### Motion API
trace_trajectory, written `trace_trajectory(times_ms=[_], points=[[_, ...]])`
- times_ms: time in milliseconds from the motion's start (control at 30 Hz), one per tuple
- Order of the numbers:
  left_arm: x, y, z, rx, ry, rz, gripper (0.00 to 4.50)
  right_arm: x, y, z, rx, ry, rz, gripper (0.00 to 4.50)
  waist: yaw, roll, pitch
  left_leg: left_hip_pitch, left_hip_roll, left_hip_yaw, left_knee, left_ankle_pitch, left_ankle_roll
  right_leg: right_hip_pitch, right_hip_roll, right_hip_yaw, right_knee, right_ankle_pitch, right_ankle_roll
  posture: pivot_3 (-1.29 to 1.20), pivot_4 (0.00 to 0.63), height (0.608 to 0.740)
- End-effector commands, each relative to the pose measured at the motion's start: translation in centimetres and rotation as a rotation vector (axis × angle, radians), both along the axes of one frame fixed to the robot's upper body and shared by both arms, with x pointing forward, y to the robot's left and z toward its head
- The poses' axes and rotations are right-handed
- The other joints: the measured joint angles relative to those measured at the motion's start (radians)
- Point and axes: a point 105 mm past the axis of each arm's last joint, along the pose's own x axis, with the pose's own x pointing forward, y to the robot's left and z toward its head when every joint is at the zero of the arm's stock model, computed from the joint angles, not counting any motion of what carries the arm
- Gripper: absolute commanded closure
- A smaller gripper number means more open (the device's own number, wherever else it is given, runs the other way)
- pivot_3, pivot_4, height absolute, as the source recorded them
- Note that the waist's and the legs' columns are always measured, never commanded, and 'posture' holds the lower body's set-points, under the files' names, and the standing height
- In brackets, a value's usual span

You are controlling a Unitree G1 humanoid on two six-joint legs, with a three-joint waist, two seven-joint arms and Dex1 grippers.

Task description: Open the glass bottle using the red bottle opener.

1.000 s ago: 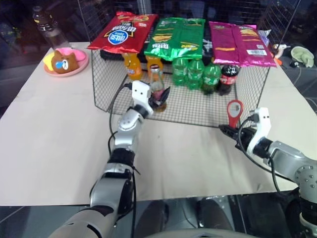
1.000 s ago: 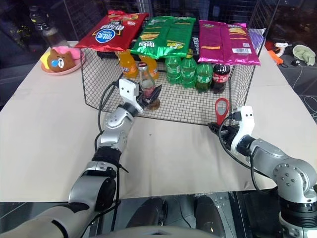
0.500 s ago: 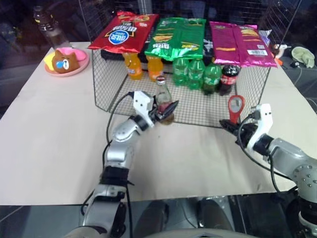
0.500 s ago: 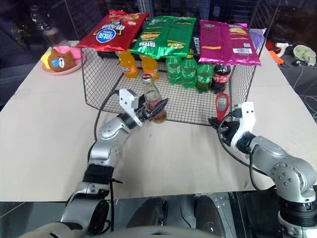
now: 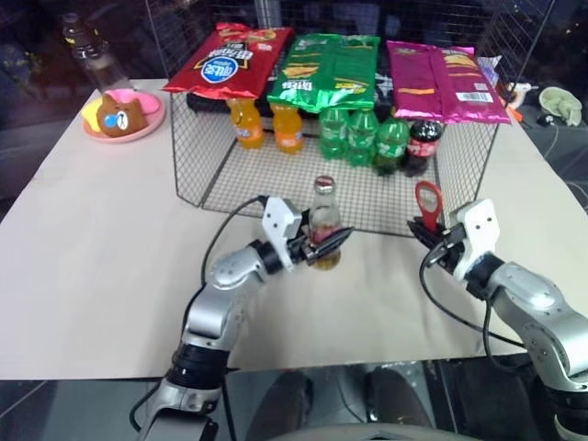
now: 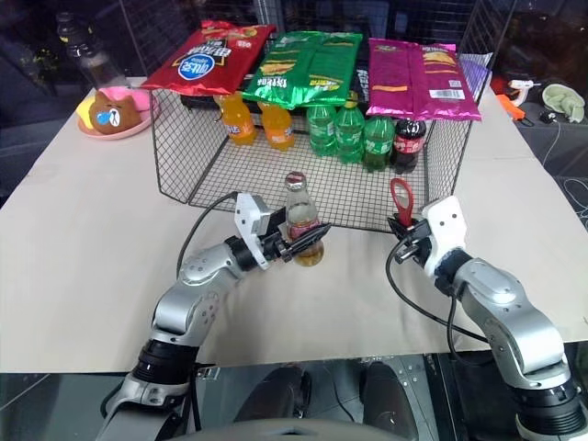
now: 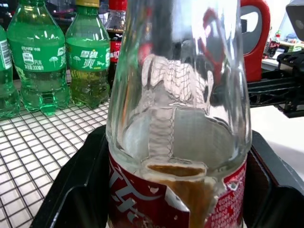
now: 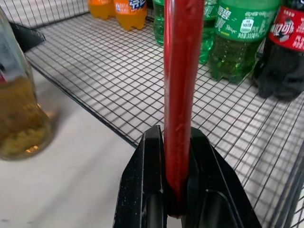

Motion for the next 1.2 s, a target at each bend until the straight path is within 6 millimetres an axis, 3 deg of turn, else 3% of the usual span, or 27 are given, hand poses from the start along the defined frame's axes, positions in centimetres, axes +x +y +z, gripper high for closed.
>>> trace_trajectory(times_ms=[33, 167, 233, 333, 833, 1200], points=[[-0.5, -0.3, 1.5, -0.044, -0.079, -0.010, 1.80, 0.1, -0.3, 1.4, -0.005, -0.075, -0.007, 4.50, 0.001, 0.000, 0.000, 0.000, 0.000, 0.000, 0.000, 0.000, 0.000, 0.000, 0.000, 0.000, 0.000, 0.000, 0.000, 0.00, 0.150, 0.740], [-0.1, -0.3, 1.3, -0.001, -0.129, 0.021, 1.80, 0.1, -0.3, 1.1, -0.010, -0.074, -0.006, 4.50, 0.001, 0.000, 0.000, 0.000, 0.000, 0.000, 0.000, 0.000, 0.000, 0.000, 0.000, 0.000, 0.000, 0.000, 0.000, 0.00, 0.150, 0.740], [-0.1, -0.2, 1.3, -0.005, -0.135, 0.032, 0.79, 0.1, -0.1, 1.0, -0.008, -0.072, -0.001, 4.50, 0.001, 0.000, 0.000, 0.000, 0.000, 0.000, 0.000, 0.000, 0.000, 0.000, 0.000, 0.000, 0.000, 0.000, 0.000, 0.00, 0.150, 0.740], [0.0, 0.1, 1.3, -0.003, -0.149, 0.053, 0.08, 0.2, -0.1, 0.9, -0.009, -0.072, 0.003, 4.50, 0.001, 0.000, 0.000, 0.000, 0.000, 0.000, 0.000, 0.000, 0.000, 0.000, 0.000, 0.000, 0.000, 0.000, 0.000, 0.00, 0.150, 0.740], [-2.4, 0.1, 3.7, -0.059, -0.234, -0.003, 0.08, 0.5, 0.2, 0.1, -0.002, -0.059, 0.009, 4.50, 0.000, 0.000, 0.000, 0.000, 0.000, 0.000, 0.000, 0.000, 0.000, 0.000, 0.000, 0.000, 0.000, 0.000, 0.000, 0.00, 0.150, 0.740], [-2.5, 0.8, 4.3, -0.085, -0.222, 0.018, 0.08, 1.0, 0.5, 0.1, 0.003, -0.065, 0.018, 4.50, 0.000, 0.000, 0.000, 0.000, 0.000, 0.000, 0.000, 0.000, 0.000, 0.000, 0.000, 0.000, 0.000, 0.000, 0.000, 0.00, 0.150, 0.740]])
